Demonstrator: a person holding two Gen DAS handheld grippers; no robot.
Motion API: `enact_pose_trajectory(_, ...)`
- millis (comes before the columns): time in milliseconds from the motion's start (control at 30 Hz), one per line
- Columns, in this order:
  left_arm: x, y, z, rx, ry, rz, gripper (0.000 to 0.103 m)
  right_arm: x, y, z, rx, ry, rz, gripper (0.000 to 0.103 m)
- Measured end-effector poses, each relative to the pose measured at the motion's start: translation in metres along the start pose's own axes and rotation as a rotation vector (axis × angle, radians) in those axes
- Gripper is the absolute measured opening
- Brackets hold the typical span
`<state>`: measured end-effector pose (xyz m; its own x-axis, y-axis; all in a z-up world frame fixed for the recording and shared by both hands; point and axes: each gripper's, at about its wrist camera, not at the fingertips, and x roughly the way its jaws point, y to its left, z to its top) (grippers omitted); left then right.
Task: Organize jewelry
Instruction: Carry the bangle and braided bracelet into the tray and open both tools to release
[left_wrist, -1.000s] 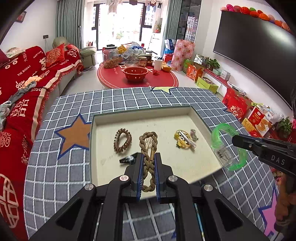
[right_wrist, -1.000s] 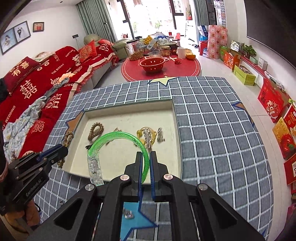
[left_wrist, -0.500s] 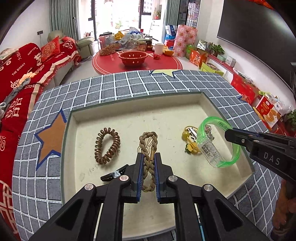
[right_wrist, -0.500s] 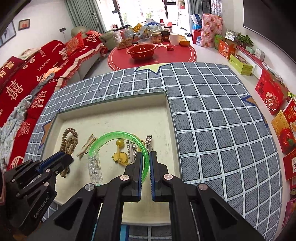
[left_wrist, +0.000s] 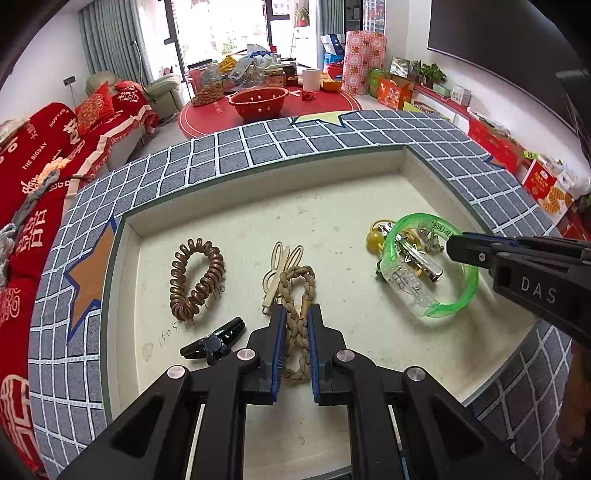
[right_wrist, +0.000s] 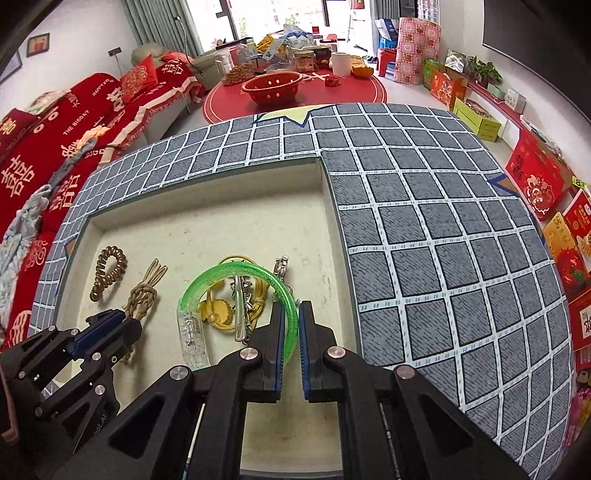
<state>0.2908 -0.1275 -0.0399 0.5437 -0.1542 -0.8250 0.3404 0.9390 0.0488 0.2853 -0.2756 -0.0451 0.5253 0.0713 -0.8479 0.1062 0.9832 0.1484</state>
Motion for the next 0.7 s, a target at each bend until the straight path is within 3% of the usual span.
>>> enact_pose_trajectory(333,0.001,-0.002,-0.001,0.009,0.011,0.038,0.025,0.001,-0.001,-0.001,0.017,0.017,0.022,0.01)
enact_pose_trajectory(400,-0.001,-0.002,-0.001,0.01,0.005,0.044,0.025,-0.001,-0.003,-0.001,0.031,0.017,0.046,0.017)
enact_pose_trajectory(433,-0.003,-0.002,-0.002,0.007,0.001,0.042,0.025,-0.003,-0.005,-0.001,0.042,0.01,0.059,0.03)
enact_pose_trajectory(467,-0.005,-0.001,-0.002,0.004,-0.005,0.039,0.025,-0.006,-0.006,-0.001,0.052,0.003,0.07,0.05)
enact_pose_trajectory(533,-0.007,0.001,-0.003,-0.002,-0.013,0.042,0.025,-0.012,-0.008,0.0,0.072,-0.017,0.124,0.055)
enact_pose_trajectory(700,-0.013,0.003,-0.002,-0.011,-0.017,0.054,0.025,-0.027,-0.01,0.001,0.098,-0.051,0.16,0.055)
